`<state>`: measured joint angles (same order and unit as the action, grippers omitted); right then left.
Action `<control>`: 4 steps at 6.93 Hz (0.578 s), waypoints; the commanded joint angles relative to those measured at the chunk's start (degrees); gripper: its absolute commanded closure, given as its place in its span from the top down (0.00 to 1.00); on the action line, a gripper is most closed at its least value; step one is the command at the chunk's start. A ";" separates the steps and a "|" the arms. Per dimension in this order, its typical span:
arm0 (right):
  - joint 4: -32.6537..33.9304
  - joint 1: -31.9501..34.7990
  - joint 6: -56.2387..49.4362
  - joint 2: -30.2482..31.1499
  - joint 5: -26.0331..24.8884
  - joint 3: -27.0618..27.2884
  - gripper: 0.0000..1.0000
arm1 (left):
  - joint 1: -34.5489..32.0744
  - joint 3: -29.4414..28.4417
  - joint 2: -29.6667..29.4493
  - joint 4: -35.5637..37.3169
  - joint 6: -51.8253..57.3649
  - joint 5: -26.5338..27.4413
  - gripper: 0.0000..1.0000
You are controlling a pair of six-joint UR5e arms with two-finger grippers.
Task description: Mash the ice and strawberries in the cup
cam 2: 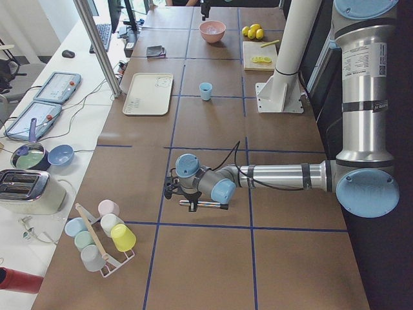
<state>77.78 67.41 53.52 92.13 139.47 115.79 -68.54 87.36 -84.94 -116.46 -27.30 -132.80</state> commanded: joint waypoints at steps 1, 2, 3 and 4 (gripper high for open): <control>0.00 0.00 0.09 0.07 0.01 0.05 0.99 | 0.16 -2.27 -3.80 5.77 6.71 0.17 0.00; 0.00 0.00 0.09 0.07 0.01 0.05 0.99 | 0.25 -2.54 -4.09 6.50 7.35 0.17 0.00; 0.00 0.00 0.09 0.16 0.01 0.05 0.99 | 0.25 -3.50 -4.09 6.51 7.44 0.08 0.00; 0.00 0.00 0.09 0.42 0.10 0.14 0.99 | 0.33 -5.25 -4.09 6.51 7.44 0.00 0.00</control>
<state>77.78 67.41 53.61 92.33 139.50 115.87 -68.28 83.79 -88.91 -110.15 -20.08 -132.71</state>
